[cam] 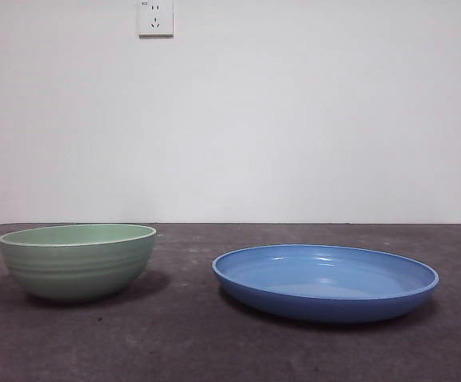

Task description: Place the green bowl on the blue plate

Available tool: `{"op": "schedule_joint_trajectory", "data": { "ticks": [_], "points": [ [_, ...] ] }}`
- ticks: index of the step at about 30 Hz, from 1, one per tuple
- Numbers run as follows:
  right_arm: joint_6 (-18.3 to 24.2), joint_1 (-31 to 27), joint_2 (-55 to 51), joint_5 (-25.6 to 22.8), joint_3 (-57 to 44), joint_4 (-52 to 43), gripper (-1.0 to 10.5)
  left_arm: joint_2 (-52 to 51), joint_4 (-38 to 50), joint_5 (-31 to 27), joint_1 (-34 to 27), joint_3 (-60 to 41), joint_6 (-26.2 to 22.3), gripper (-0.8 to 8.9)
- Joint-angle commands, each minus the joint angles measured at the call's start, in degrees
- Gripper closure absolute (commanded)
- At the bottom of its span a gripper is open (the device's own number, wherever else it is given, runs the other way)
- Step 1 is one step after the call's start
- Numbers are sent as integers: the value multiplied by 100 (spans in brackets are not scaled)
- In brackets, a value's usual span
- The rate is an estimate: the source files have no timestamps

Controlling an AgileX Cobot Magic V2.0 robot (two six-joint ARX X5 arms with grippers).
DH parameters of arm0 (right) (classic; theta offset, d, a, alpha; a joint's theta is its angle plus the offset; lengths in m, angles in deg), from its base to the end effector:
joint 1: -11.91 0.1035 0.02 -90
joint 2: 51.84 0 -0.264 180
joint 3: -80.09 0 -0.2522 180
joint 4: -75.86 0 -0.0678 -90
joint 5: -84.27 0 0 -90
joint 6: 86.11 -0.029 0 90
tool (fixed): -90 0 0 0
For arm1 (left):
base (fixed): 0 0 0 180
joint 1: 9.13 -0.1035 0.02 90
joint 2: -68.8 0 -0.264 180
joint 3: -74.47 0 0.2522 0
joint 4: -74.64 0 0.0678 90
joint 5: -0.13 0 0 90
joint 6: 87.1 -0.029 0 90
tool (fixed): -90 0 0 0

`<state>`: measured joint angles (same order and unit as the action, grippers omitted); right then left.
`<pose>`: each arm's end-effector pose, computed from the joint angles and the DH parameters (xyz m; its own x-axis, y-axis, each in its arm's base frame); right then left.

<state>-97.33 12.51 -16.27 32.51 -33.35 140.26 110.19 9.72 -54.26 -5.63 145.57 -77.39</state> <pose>0.0969 0.0190 0.3370 0.6491 0.6258 -0.4325 -0.4077 0.7662 0.4967 0.1144 -0.0239 0.3504 0.6275 -0.6217 -0.4688 0.4199 0.7772 -0.4687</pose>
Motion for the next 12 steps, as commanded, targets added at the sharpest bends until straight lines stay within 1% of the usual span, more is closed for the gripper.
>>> {"op": "schedule_joint_trajectory", "data": {
  "ticks": [1, 4, 6, 10, 12],
  "points": [
    [310, 81, 52, 197, 94, 9, 939, 98, -48, 87, 26, 144, -304, 792],
    [315, 149, 59, 197, 94, 4, 939, 96, -70, 81, 26, 144, -302, 773],
    [313, 170, 57, 197, 94, 2, 939, 96, -72, 81, 26, 144, -304, 730],
    [345, 192, 59, 186, 94, 0, 936, 96, -72, 81, 26, 144, -328, 587],
    [466, 192, 66, 186, 94, -2, 900, 98, -72, 81, 26, 144, -326, 498]
  ]
}}
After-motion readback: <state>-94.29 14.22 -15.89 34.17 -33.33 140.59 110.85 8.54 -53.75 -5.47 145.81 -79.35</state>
